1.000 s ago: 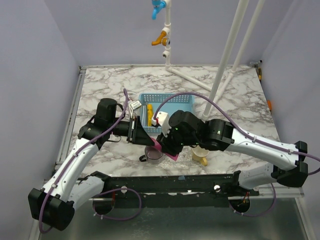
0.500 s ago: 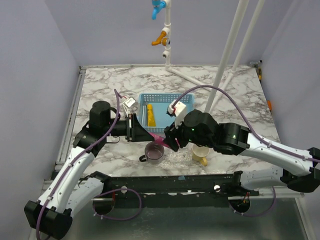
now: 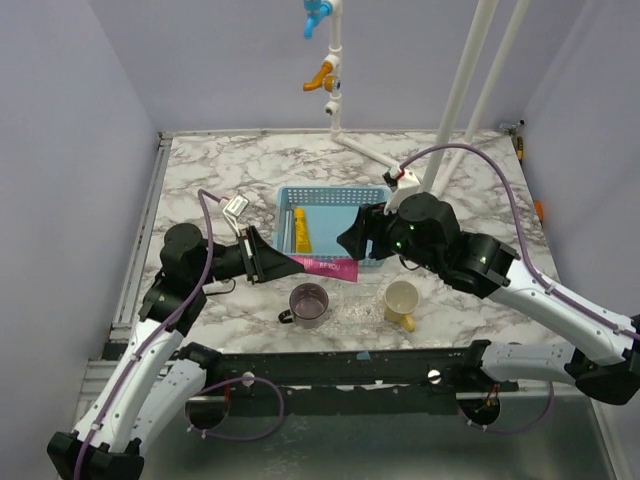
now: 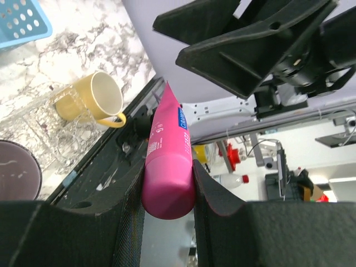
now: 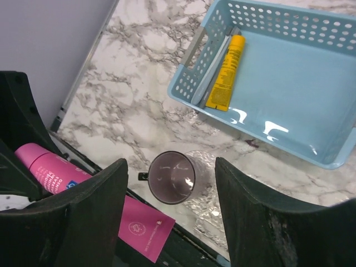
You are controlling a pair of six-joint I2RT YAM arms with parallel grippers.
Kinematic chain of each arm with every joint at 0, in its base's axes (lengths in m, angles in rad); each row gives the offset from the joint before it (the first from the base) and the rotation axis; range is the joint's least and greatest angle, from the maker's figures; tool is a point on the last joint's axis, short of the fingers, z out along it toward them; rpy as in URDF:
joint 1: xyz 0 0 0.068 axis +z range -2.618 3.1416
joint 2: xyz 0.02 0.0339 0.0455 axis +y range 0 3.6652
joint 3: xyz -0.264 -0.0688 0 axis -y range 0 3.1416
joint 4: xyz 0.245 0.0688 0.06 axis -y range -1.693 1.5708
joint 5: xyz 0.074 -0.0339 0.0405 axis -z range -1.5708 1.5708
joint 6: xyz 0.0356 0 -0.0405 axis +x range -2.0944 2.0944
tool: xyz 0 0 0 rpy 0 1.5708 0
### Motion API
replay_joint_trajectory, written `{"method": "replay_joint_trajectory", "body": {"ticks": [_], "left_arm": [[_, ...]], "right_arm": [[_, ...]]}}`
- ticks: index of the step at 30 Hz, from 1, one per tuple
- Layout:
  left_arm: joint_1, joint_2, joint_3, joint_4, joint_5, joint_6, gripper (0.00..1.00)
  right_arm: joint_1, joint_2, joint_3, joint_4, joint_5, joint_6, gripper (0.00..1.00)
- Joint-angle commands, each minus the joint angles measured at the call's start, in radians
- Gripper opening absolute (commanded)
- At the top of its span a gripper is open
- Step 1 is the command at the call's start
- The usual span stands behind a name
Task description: Prepare toiletry sets of a toothbrush and toothpaste on the tray
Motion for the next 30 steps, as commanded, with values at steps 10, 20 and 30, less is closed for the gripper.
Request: {"method": "replay_joint_trajectory", "body": {"ticks": [10,20,30], "left_arm": [[0.005,-0.191,-0.136,0.284,-0.216,-0.308,0.0],[0.004,-0.257,-0.258,0.548,-0.309,-0.476,0.0],[0.004,-0.269,-0.298,0.664,-0.326,-0.539,0.0]], "right_arm": [[-0.169,-0.19,-0.217,0.308,-0.353,0.279,0.68],[-0.175,-0.231,-0.395,0.654,-0.542,0.46,0.69],[-0.175,-0.2,-0.447,0.853,-0.58,0.544,0.65]]}}
